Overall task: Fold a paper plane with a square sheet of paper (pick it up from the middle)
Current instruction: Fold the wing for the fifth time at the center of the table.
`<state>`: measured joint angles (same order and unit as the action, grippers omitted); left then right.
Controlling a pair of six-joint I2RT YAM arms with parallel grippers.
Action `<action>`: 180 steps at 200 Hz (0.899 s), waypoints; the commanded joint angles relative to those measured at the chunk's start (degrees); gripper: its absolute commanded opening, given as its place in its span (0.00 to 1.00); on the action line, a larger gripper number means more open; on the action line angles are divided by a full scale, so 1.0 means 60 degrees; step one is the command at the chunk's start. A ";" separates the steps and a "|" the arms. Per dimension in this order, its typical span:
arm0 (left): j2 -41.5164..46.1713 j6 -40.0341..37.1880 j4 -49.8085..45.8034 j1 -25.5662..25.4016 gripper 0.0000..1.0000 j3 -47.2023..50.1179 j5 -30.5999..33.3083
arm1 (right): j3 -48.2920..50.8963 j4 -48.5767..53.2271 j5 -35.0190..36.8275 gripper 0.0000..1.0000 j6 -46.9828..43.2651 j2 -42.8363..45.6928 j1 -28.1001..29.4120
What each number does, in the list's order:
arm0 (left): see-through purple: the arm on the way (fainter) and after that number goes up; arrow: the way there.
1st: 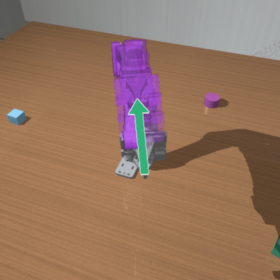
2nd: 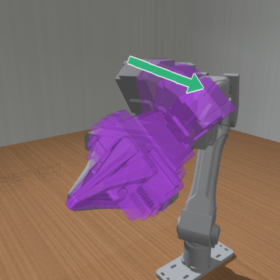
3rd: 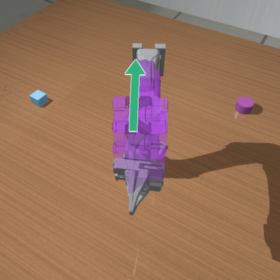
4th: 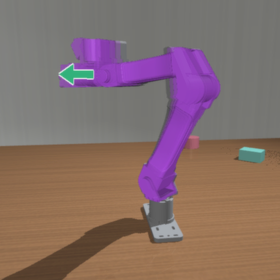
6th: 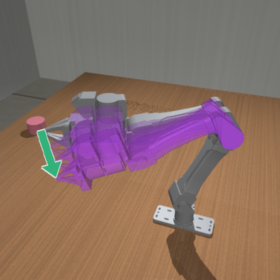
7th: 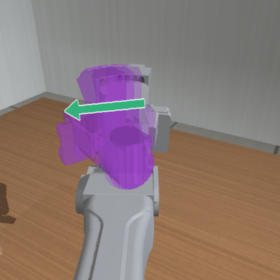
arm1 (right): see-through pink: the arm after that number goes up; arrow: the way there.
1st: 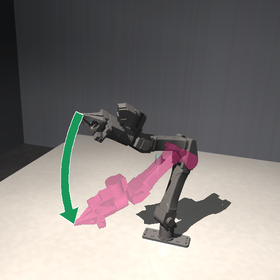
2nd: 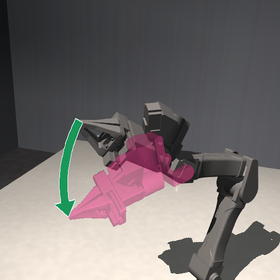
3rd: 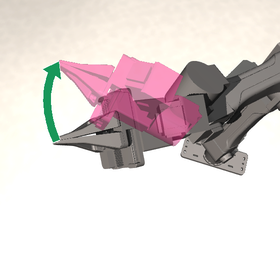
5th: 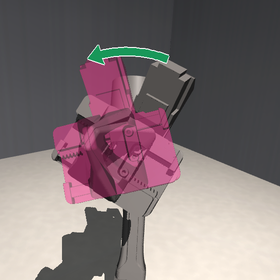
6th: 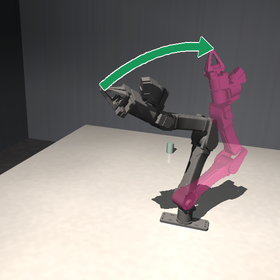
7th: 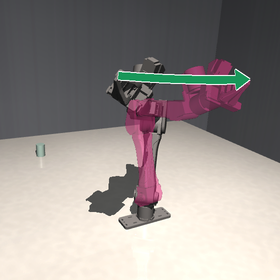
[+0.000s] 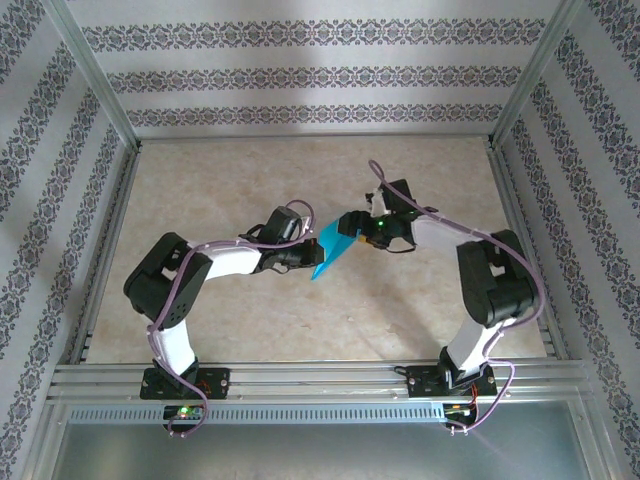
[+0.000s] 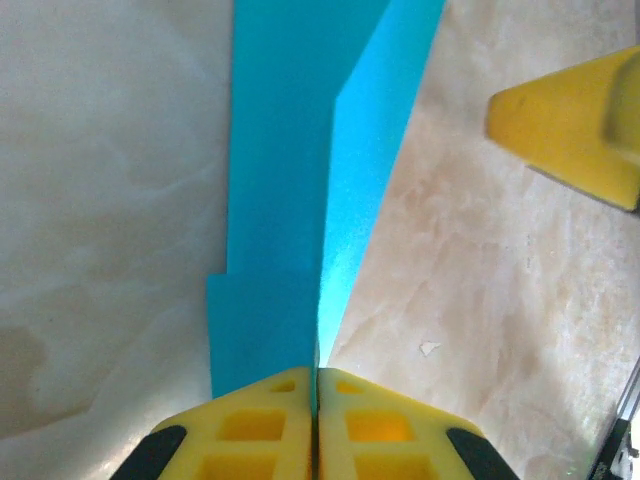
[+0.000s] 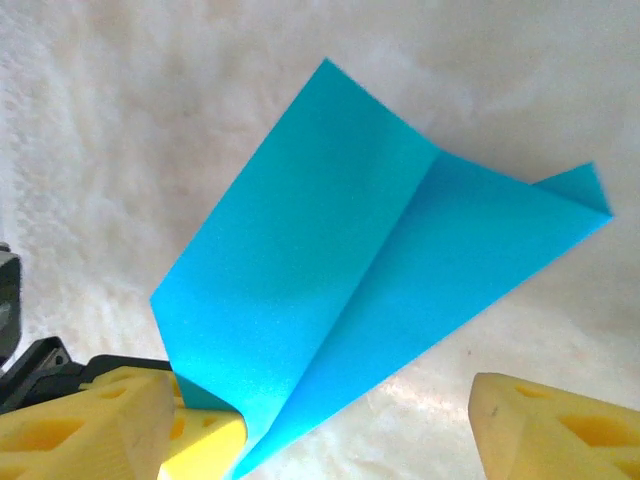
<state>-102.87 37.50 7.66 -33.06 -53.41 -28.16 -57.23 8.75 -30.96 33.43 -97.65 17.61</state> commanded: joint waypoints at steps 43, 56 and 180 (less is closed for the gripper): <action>0.0877 -0.2616 -0.1792 -0.0653 0.07 -0.0850 0.1572 | 0.1239 -0.0550 0.1161 0.80 0.0742 0.1402 -0.0597; 0.0697 -0.2907 -0.2241 -0.0880 0.07 -0.1163 0.1929 | 0.1320 -0.0538 0.1118 0.79 0.0767 0.1373 -0.0602; -0.0597 -0.3598 -0.3749 -0.2093 0.04 -0.2644 0.3346 | 0.1453 -0.0360 0.1071 0.33 0.1781 -0.0113 -0.0543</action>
<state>-105.67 17.74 -12.32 -44.66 -67.94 -9.10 -48.97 5.96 -25.87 42.61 -97.86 14.13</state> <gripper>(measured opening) 0.047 0.343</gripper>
